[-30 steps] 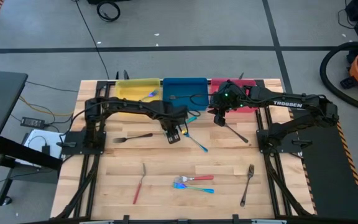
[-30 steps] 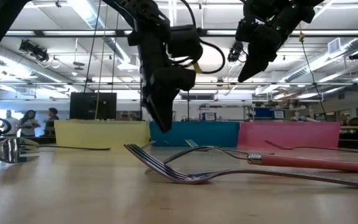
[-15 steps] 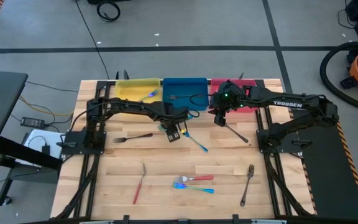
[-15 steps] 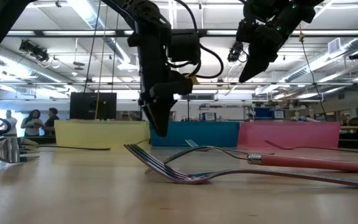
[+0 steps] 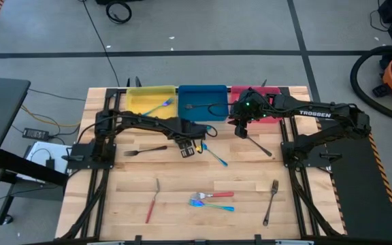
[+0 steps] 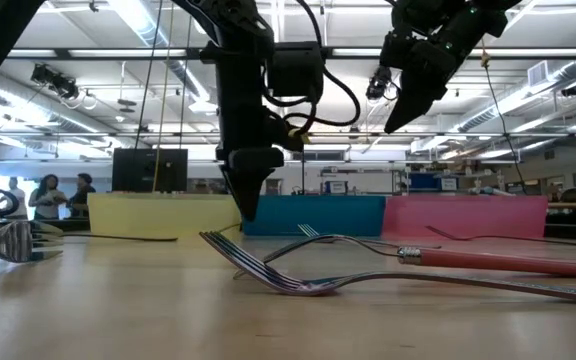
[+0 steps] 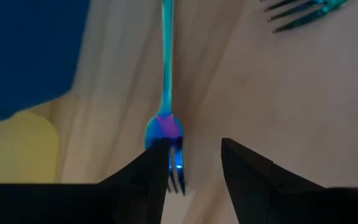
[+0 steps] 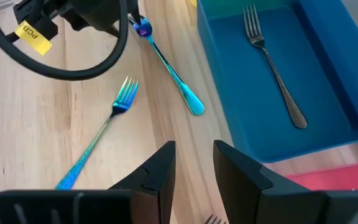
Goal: Sort silverware by color (type)
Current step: Put the iridescent fork into the yellow bin
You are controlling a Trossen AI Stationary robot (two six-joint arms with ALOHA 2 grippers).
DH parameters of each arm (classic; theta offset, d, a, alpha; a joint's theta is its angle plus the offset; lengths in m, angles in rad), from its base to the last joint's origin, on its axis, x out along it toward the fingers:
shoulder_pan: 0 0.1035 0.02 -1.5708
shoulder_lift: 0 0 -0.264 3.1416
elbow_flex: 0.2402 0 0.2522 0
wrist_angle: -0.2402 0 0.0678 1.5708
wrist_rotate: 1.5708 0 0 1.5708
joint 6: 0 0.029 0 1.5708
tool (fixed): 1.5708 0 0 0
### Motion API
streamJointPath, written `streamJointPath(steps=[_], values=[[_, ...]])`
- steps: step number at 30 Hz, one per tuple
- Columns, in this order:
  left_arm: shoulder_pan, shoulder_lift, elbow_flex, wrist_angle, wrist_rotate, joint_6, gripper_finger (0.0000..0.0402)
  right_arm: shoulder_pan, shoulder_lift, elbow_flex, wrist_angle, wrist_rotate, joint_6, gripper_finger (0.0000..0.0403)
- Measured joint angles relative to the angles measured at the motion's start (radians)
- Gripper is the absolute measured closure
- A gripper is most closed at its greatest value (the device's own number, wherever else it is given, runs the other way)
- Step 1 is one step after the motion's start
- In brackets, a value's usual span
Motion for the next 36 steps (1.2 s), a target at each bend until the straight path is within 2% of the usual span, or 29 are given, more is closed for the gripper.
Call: streamJointPath(steps=[7,13,21,25,31,36], values=[[0.000,0.032,-0.034,0.007,-0.057,-0.016,0.0248,0.000,0.000,0.000,0.000,0.000,0.000,0.0286],[-0.003,0.079,-0.033,0.004,-0.171,-0.019,0.0248,0.000,0.000,0.000,-0.002,-0.002,0.006,0.0286],[-0.008,0.080,-0.034,0.012,-0.171,-0.033,0.0255,0.000,0.000,0.000,0.002,-0.006,0.002,0.0286],[-0.004,0.085,-0.034,0.009,-0.168,-0.034,0.0292,0.000,0.000,0.000,0.005,-0.006,0.001,0.0286],[-0.003,0.089,-0.034,0.000,-0.179,-0.034,0.0388,0.000,0.000,0.000,0.006,-0.006,0.002,0.0286],[0.006,0.086,-0.034,-0.055,-0.189,-0.014,0.0395,0.000,0.000,0.000,0.005,-0.006,0.002,0.0286]])
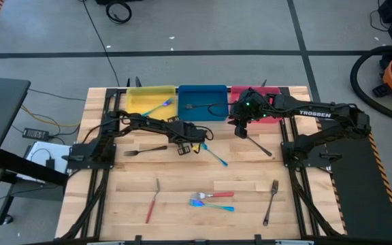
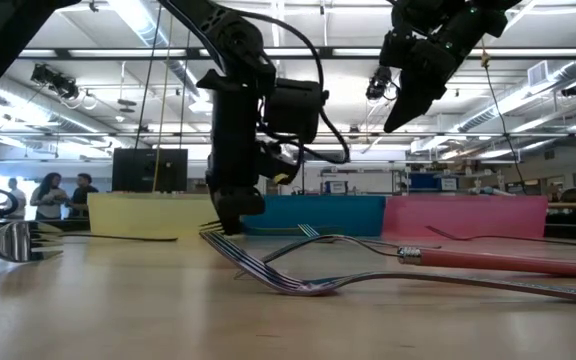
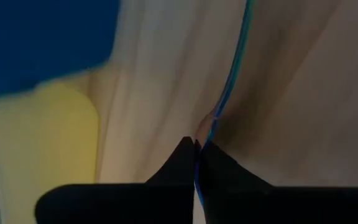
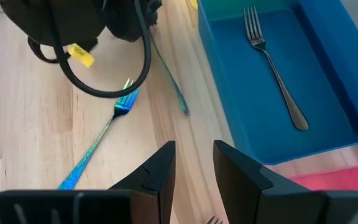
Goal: Sort silverware by color (type)
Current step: Put the iridescent fork into the yellow bin
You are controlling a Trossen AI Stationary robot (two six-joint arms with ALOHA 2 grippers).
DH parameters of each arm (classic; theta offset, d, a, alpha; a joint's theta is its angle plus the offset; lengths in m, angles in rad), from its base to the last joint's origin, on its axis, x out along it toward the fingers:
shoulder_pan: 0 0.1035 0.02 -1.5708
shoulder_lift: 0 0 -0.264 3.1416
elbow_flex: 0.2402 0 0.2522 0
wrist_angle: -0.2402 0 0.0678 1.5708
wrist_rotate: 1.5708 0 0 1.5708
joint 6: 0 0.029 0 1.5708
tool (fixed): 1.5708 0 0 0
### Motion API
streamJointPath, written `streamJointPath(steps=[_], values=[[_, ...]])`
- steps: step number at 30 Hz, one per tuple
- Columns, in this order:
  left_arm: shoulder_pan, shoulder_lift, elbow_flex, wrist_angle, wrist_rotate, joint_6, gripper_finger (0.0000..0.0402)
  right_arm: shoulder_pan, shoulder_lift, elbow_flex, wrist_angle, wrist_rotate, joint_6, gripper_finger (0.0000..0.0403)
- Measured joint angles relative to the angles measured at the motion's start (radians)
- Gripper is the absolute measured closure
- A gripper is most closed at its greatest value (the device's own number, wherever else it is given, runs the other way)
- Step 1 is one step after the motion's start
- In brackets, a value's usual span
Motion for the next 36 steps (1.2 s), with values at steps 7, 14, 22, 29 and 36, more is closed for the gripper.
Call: streamJointPath(steps=[7,14,22,29,36], values=[[0.041,-0.098,0.005,-0.148,-0.001,0.013,0.0399,0.000,0.000,0.000,-0.011,0.001,-0.001,0.0286],[0.130,-0.300,0.007,-0.230,0.074,0.061,0.0400,0.000,0.000,0.000,-0.019,0.006,-0.004,0.0286],[0.286,-0.497,0.007,-0.247,0.128,0.144,0.0401,-0.002,0.000,0.000,-0.019,0.007,-0.021,0.0286],[0.467,-0.559,0.008,-0.274,0.136,0.196,0.0401,-0.026,0.000,0.000,-0.016,0.093,-0.021,0.0286],[0.655,-0.549,-0.066,-0.259,0.215,0.292,0.0401,-0.094,0.000,0.000,0.007,0.123,-0.018,0.0286]])
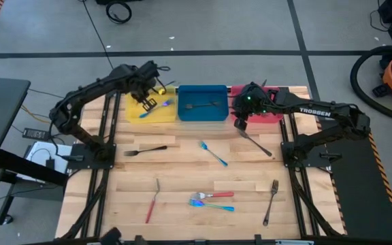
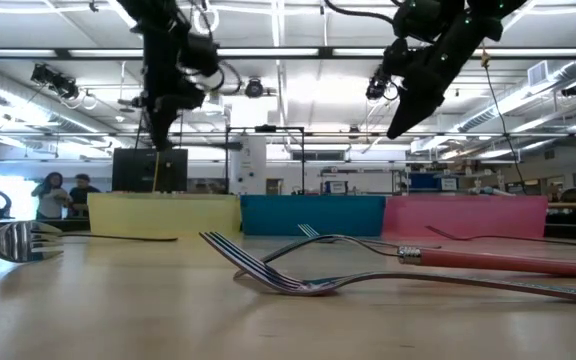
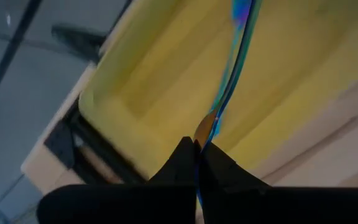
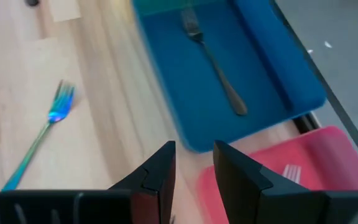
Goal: Sort silverware by color (type)
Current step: Put the iridescent fork into the yellow bin
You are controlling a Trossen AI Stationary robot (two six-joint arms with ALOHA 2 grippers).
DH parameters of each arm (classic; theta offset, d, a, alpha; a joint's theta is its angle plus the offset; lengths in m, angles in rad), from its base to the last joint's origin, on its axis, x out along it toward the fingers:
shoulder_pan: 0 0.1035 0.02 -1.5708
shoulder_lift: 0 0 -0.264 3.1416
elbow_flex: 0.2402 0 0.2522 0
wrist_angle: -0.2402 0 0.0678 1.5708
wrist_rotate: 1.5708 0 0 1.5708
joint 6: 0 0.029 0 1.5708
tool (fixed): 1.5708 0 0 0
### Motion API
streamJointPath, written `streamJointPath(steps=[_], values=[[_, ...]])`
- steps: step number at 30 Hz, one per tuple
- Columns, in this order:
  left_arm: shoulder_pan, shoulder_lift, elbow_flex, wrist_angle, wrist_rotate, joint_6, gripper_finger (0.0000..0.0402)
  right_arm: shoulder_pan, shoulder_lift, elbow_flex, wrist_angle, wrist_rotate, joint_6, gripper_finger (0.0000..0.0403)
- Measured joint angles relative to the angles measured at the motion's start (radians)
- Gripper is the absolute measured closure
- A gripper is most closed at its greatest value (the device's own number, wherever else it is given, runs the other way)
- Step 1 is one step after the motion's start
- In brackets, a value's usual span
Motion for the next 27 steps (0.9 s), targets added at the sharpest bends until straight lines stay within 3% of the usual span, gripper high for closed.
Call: streamJointPath(steps=[8,14,27], values=[[0.122,0.002,-0.096,0.056,0.053,0.121,0.0401,-0.074,0.000,0.000,0.003,0.000,0.000,0.0286],[0.148,0.050,-0.161,0.170,0.092,0.134,0.0401,-0.119,0.000,0.000,-0.014,0.000,0.019,0.0286],[0.169,0.216,-0.165,0.225,0.172,0.267,0.0397,-0.183,0.000,0.000,-0.006,0.041,0.106,0.0286]])
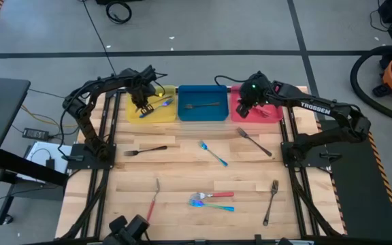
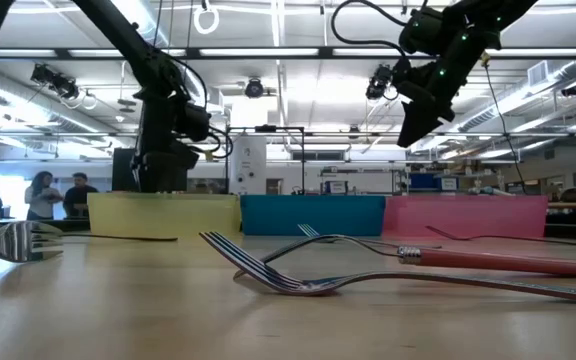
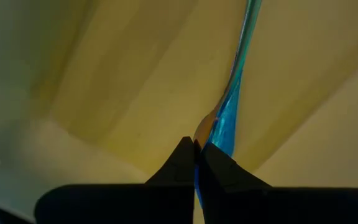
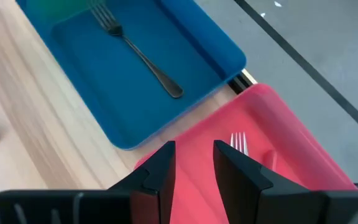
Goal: Sort silverware by color (type)
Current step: Put the iridescent fork into the yellow bin
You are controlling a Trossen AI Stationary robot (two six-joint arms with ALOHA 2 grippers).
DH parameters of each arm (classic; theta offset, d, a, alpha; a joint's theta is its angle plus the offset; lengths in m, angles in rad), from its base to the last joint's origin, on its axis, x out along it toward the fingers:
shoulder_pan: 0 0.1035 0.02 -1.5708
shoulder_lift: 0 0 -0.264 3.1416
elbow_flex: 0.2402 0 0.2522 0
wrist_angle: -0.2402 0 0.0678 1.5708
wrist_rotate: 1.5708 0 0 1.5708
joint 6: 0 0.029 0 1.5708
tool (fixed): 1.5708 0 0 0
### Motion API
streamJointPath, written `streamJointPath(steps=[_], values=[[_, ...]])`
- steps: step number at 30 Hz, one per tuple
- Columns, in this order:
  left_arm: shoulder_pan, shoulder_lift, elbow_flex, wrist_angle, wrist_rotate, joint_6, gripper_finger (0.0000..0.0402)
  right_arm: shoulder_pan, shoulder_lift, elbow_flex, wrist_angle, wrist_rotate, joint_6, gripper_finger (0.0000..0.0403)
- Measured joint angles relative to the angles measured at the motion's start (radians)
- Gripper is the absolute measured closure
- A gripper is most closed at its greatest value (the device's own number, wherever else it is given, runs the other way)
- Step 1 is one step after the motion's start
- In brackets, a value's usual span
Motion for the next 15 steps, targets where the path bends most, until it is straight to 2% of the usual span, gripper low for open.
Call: streamJointPath(steps=[15], values=[[0.042,0.002,0.000,0.036,0.021,0.028,0.0391,-0.020,0.000,0.000,-0.027,0.000,0.074,0.0286]])
